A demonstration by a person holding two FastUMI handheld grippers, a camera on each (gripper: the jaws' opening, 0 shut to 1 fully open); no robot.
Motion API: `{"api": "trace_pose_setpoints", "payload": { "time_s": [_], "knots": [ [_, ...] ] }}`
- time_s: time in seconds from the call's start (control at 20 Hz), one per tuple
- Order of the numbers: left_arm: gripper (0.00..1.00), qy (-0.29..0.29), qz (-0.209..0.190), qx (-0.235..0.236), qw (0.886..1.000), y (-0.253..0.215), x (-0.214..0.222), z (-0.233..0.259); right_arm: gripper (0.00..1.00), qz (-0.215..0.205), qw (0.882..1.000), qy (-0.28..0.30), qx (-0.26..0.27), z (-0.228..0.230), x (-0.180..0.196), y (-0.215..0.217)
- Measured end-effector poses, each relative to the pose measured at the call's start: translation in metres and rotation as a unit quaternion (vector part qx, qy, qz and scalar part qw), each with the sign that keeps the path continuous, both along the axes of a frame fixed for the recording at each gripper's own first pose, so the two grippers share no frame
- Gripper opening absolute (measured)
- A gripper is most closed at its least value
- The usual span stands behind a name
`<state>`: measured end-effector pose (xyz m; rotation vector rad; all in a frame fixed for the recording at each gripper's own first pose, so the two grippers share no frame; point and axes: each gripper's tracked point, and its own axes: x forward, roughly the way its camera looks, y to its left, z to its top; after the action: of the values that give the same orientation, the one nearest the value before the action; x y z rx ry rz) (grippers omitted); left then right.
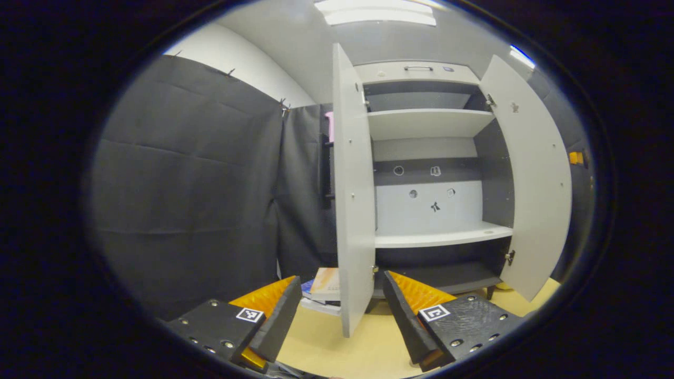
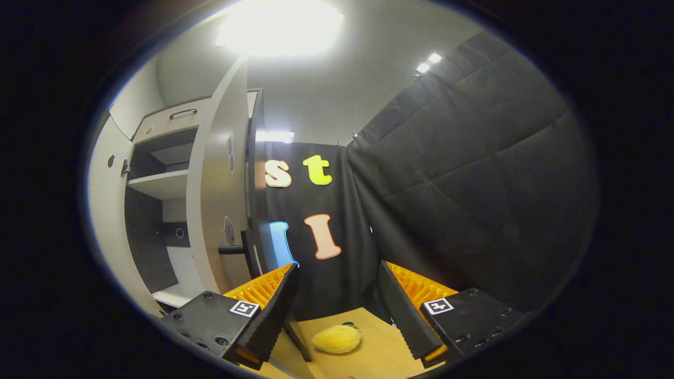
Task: Grasp the bottle in the cabinet with the left hand and place it on the coaster, then close the right door with the right hand and the left door with the left hand.
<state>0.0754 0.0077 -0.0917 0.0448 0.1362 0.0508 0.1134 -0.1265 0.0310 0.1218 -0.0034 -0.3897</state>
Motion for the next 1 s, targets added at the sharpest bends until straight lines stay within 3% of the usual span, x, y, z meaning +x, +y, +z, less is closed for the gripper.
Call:
{"api": "trace_pose_setpoints", "payload": {
  "time_s": [0.05, 0.1, 0.4, 0.55, 0.6, 1.0],
  "knots": [
    [0.91, -0.001, 0.004, -0.001, 1.0, 0.01, 0.004, 0.0, 0.97, 0.003, 1.0, 0.006, -0.001, -0.001, 0.005, 0.007],
    [0.98, -0.002, 0.008, -0.001, 1.0, 0.02, 0.008, -0.002, 0.97, -0.004, 1.0, 0.014, -0.007, -0.004, 0.009, 0.009],
    [0.98, -0.009, 0.022, 0.005, 1.0, 0.069, 0.029, -0.006, 0.97, -0.014, 0.999, 0.023, -0.031, -0.002, 0.003, 0.023],
    [0.97, -0.011, 0.021, 0.002, 1.0, 0.081, 0.044, -0.007, 0.97, -0.014, 0.999, 0.026, -0.041, -0.001, -0.002, 0.039],
    [0.91, -0.011, 0.018, -0.001, 1.0, 0.081, 0.048, -0.008, 0.97, -0.01, 0.999, 0.025, -0.039, 0.001, -0.001, 0.045],
    [0.91, -0.007, -0.003, -0.005, 1.0, 0.093, 0.062, -0.019, 0.97, 0.022, 0.999, 0.01, -0.024, -0.001, 0.002, 0.095]
  ]
}}
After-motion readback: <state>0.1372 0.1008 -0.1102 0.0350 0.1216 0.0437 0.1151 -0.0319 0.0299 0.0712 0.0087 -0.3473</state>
